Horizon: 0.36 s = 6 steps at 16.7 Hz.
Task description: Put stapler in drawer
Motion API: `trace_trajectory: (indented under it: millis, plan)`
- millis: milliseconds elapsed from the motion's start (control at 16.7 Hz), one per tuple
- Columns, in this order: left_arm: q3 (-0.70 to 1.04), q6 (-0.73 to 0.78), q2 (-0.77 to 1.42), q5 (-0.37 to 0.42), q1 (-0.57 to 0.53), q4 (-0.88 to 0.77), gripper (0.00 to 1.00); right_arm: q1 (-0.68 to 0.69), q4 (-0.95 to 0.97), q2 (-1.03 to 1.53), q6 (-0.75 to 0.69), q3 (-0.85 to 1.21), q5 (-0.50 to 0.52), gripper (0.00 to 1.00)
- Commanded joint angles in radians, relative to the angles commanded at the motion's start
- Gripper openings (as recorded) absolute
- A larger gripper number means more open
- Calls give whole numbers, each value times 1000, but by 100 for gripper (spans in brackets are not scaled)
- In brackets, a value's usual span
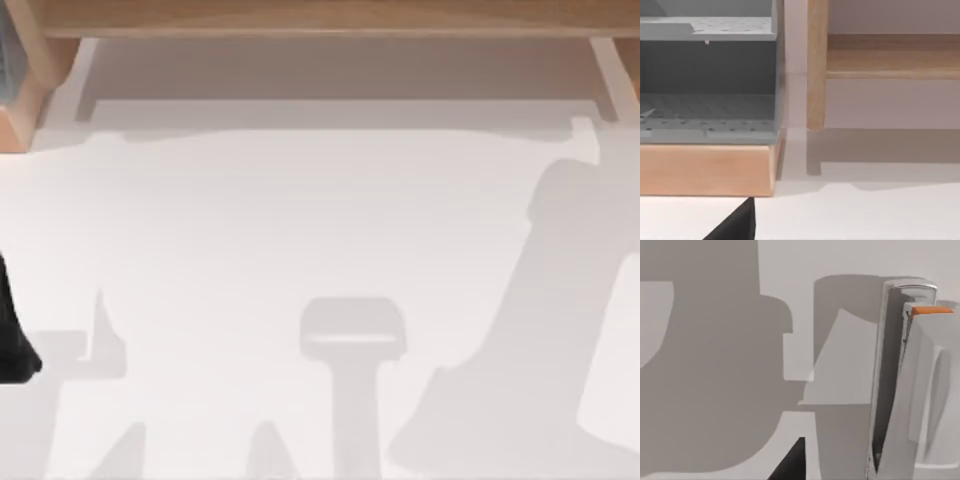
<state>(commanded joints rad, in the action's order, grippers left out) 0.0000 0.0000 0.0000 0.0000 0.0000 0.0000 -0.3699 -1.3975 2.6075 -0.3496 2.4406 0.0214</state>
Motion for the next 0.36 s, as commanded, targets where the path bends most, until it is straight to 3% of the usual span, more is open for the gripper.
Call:
trace_trajectory:
  millis: [360]
  plan:
    - [0,0,0,0,0,0,100,0,0,0,0,0,0,100]
